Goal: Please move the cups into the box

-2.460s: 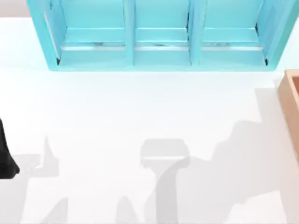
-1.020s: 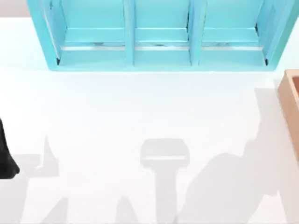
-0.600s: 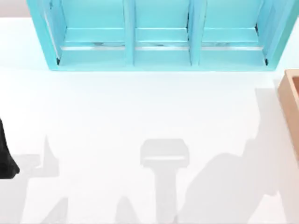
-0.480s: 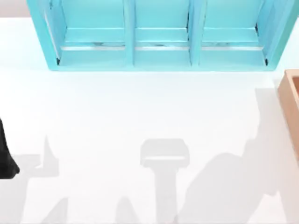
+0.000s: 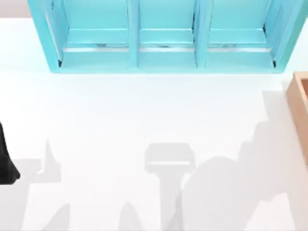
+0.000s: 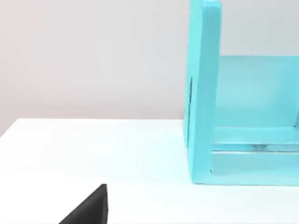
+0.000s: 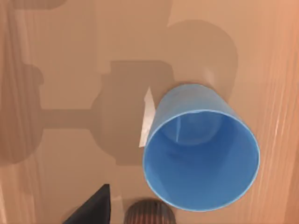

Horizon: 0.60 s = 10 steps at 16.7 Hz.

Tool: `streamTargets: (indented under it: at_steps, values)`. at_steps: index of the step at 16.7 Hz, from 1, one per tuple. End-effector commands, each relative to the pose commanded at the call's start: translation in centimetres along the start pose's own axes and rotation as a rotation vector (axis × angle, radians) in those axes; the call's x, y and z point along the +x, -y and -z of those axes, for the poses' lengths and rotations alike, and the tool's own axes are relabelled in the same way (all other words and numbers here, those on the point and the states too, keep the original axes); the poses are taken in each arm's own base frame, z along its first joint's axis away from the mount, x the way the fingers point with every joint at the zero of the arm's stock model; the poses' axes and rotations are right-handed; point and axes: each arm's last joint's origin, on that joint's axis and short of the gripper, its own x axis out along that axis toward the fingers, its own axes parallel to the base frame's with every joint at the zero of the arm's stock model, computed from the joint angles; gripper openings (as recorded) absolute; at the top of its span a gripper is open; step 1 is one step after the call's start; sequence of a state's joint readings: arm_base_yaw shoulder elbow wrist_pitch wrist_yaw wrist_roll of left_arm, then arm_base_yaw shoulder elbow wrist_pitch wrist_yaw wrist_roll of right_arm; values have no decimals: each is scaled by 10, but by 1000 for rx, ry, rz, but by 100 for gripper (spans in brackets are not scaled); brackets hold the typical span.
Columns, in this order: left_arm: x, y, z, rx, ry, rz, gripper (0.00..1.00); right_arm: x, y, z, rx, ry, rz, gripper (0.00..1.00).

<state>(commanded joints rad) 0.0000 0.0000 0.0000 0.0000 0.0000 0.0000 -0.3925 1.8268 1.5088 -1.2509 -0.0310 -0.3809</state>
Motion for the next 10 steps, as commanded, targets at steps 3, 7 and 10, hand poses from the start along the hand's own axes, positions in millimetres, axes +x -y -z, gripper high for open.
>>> streamTargets:
  at_steps: [3, 7, 10]
  values:
    - [0, 0, 0, 0, 0, 0, 100, -27, 1, -2, 2, -3, -1, 100]
    - [0, 0, 0, 0, 0, 0, 100, -66, -2, 1, 5, 2, 2, 100]
    - [0, 0, 0, 0, 0, 0, 100, -77, -3, 3, 4, 0, 1, 100]
